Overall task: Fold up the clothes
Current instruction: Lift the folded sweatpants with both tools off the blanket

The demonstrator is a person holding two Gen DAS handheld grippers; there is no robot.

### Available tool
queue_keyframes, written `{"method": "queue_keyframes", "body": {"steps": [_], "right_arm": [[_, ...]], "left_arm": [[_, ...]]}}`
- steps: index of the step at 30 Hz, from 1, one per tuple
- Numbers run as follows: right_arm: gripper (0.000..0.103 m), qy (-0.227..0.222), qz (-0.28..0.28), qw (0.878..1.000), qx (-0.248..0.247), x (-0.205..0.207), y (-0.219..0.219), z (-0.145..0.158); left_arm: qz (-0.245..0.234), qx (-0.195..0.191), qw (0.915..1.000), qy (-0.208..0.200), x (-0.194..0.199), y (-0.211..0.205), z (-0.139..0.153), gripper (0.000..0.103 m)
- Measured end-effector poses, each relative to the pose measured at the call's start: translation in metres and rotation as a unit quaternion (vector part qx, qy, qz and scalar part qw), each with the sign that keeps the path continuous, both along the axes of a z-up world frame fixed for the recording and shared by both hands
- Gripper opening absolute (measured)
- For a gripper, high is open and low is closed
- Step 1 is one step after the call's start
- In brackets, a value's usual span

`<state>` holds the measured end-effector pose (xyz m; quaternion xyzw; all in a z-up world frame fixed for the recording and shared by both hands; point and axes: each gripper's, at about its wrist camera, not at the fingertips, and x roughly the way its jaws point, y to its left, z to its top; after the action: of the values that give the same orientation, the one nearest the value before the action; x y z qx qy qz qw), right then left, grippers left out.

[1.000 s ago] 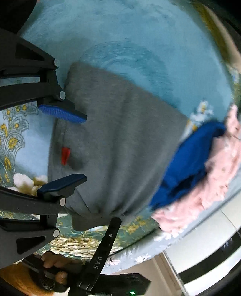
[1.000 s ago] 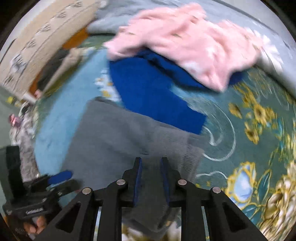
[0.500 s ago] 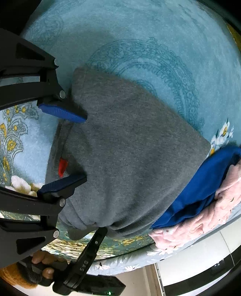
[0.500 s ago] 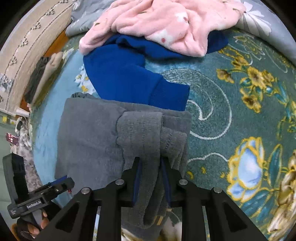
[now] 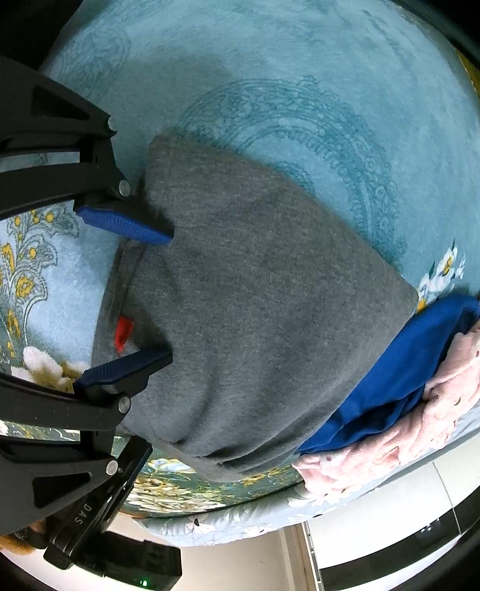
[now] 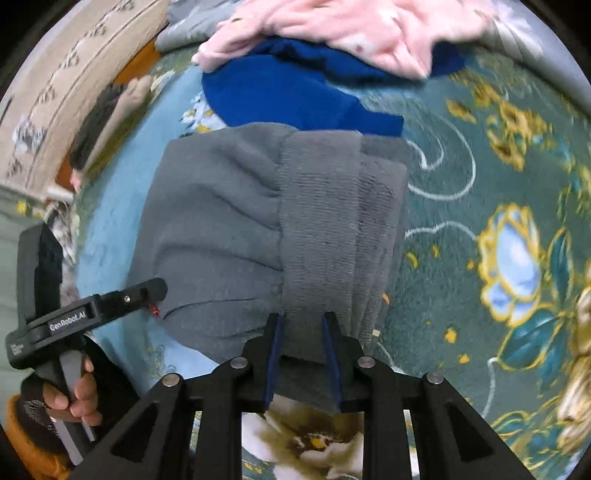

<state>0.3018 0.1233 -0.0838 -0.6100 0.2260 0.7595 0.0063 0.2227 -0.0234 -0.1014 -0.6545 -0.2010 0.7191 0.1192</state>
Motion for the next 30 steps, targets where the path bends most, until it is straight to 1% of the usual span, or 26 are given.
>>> {"method": "queue_keyframes", "body": {"steps": [6, 9, 11, 13, 15, 17, 19, 20, 21, 23, 24, 25, 26, 27, 28, 30], "right_arm": [[0.026, -0.004, -0.011, 1.0, -0.016, 0.0, 0.005, -0.012], [0.026, -0.002, -0.012, 1.0, -0.013, 0.0, 0.002, -0.014], [0.026, 0.002, -0.019, 1.0, -0.024, 0.0, 0.005, -0.012], [0.026, 0.006, -0.035, 0.998, -0.046, 0.003, 0.014, -0.008], [0.026, 0.02, -0.067, 0.994, -0.085, 0.009, 0.029, -0.001], [0.026, 0.033, -0.098, 0.989, -0.101, 0.016, 0.046, 0.005], [0.036, 0.044, -0.125, 0.983, -0.128, 0.024, 0.063, 0.005], [0.049, 0.048, -0.137, 0.979, -0.144, 0.028, 0.071, 0.003], [0.06, 0.048, -0.148, 0.975, -0.157, 0.031, 0.075, -0.001], [0.07, 0.047, -0.169, 0.967, -0.183, 0.038, 0.085, -0.009], [0.072, 0.048, -0.176, 0.964, -0.196, 0.04, 0.087, -0.013], [0.073, 0.05, -0.179, 0.96, -0.207, 0.04, 0.088, -0.016], [0.077, 0.052, -0.178, 0.959, -0.214, 0.036, 0.085, -0.02], [0.08, 0.054, -0.176, 0.958, -0.221, 0.032, 0.082, -0.023], [0.08, 0.055, -0.172, 0.957, -0.225, 0.028, 0.078, -0.026], [0.08, 0.051, -0.164, 0.962, -0.215, 0.019, 0.075, -0.031]], "left_arm": [[0.002, 0.003, 1.0, -0.003, 0.003, -0.004, 0.0, 0.06], [0.004, 0.006, 1.0, -0.003, 0.004, -0.004, 0.0, 0.06], [0.007, 0.012, 0.9999, -0.001, 0.005, -0.006, 0.002, 0.06], [0.012, 0.035, 0.9993, 0.002, 0.006, -0.011, 0.006, 0.06], [0.017, 0.073, 0.9971, 0.01, 0.007, -0.016, 0.012, 0.06], [0.017, 0.094, 0.9952, 0.021, 0.005, -0.021, 0.019, 0.06], [0.018, 0.102, 0.9942, 0.029, 0.0, -0.029, 0.026, 0.06], [0.021, 0.104, 0.9939, 0.032, -0.004, -0.034, 0.029, 0.06], [0.022, 0.105, 0.9937, 0.035, -0.007, -0.039, 0.032, 0.06], [0.024, 0.102, 0.9936, 0.044, -0.018, -0.048, 0.035, 0.06], [0.024, 0.099, 0.9937, 0.047, -0.024, -0.052, 0.035, 0.06], [0.023, 0.098, 0.9937, 0.05, -0.03, -0.056, 0.035, 0.064], [0.025, 0.1, 0.9935, 0.049, -0.035, -0.058, 0.031, 0.071], [0.029, 0.105, 0.993, 0.046, -0.041, -0.061, 0.026, 0.073], [0.031, 0.107, 0.993, 0.04, -0.047, -0.062, 0.019, 0.075], [0.035, 0.106, 0.9934, 0.025, -0.06, -0.062, 0.005, 0.079]]}}
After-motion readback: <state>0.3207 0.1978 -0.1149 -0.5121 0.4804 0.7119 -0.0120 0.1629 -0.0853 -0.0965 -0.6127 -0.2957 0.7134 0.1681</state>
